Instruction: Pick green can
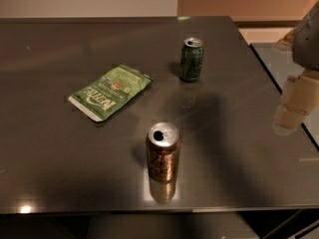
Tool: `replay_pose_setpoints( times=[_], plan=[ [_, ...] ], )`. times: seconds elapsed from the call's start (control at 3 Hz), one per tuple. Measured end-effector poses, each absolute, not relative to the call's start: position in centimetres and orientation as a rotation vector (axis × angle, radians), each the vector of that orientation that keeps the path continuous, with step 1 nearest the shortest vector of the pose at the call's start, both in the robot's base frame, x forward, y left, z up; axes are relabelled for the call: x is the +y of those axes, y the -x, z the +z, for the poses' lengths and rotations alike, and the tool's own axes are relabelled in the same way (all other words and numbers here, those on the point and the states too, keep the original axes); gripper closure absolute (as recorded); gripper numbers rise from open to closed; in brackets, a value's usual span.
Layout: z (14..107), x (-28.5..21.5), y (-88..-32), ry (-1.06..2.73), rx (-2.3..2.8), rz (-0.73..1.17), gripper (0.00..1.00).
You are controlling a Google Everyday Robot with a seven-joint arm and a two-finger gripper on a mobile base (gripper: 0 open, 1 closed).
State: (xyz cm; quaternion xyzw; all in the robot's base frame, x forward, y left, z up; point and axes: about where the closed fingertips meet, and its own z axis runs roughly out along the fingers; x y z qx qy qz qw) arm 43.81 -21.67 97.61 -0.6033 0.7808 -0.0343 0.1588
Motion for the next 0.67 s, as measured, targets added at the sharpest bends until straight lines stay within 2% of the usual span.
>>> replay_pose_setpoints(
  times=[0.67],
  plan=[
    [98.2,-21.8,-46.8,1.682,2.205,-0.032,0.0]
  ],
)
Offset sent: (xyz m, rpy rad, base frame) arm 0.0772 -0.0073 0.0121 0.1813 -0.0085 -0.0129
